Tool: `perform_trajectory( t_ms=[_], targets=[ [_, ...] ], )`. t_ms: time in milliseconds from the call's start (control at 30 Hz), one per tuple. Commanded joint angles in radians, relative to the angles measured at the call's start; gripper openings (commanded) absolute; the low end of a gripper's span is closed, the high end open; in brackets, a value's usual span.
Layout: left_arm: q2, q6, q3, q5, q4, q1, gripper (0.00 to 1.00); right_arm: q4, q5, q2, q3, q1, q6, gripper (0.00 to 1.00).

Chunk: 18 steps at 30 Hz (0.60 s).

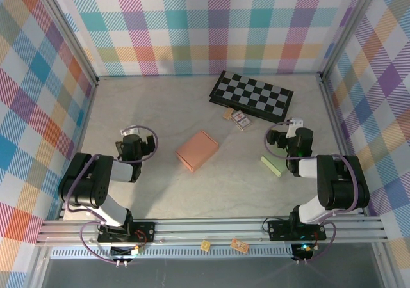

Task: Fold the paper box

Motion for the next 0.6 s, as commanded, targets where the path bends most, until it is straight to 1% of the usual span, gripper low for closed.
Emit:
perform_trajectory(
  t_ms=[0,567],
  targets=[
    [-0.004,0.016,0.029,0.015,0.074,0.009,1.00,0.039,0.016,0.008,0.020,0.018,-0.018,0.99],
    [-0.001,0.018,0.026,0.015,0.088,0.008,1.00,0.035,0.022,0.007,0.021,0.028,-0.029,0.99]
  ],
)
